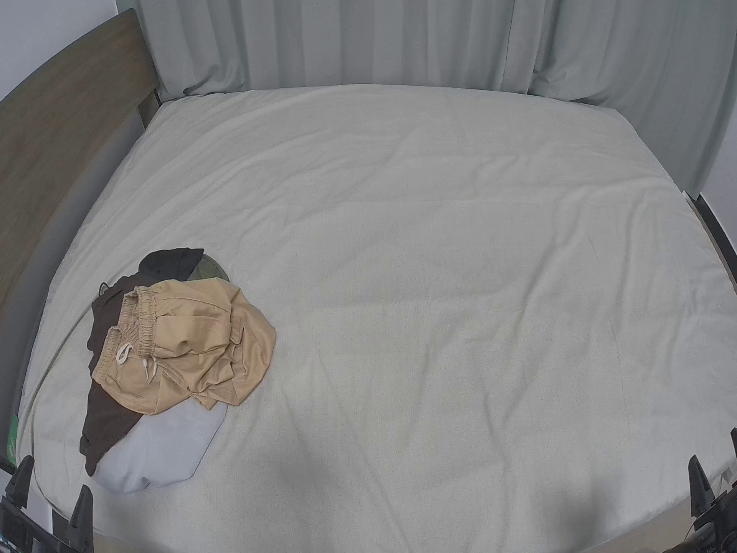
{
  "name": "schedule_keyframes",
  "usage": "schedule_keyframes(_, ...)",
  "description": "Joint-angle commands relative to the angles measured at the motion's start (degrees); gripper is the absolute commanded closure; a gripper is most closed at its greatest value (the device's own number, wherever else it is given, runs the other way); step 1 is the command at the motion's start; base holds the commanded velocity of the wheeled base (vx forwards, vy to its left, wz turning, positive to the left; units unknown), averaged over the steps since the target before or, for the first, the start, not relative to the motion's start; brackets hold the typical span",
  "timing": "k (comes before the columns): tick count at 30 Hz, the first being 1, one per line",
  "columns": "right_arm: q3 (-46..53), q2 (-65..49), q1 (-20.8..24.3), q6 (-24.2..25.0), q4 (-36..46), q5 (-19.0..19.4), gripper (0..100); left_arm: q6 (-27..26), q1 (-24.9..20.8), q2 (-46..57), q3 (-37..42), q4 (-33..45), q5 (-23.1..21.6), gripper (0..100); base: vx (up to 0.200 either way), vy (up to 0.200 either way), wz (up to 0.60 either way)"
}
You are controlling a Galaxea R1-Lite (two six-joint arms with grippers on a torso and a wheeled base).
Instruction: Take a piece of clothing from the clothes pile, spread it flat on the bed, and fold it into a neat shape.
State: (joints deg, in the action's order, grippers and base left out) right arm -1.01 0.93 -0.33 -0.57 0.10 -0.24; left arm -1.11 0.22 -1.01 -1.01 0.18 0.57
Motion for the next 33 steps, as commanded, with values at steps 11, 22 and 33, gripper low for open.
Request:
schedule_keyframes(11, 1.0, -0.8, 0.0, -0.7, 0.0, 0.2, 0, -0.1, 0.0, 0.9, 0.9, 0.1, 0.0, 0, 0.0, 0.0, 0.0)
schedule_keyframes(22, 1.0, -0.8, 0.0, -0.3, 0.0, 0.2, 0, -0.3, 0.0, 0.9, 1.0, -0.3, -0.1, 0, 0.0, 0.0, 0.0)
schedule_keyframes(33, 1.0, -0.8, 0.0, 0.0, 0.0, 0.2, 0, 0.9, -1.0, -9.6, -11.5, -8.1, 0.8, 0, 0.0, 0.0, 0.0)
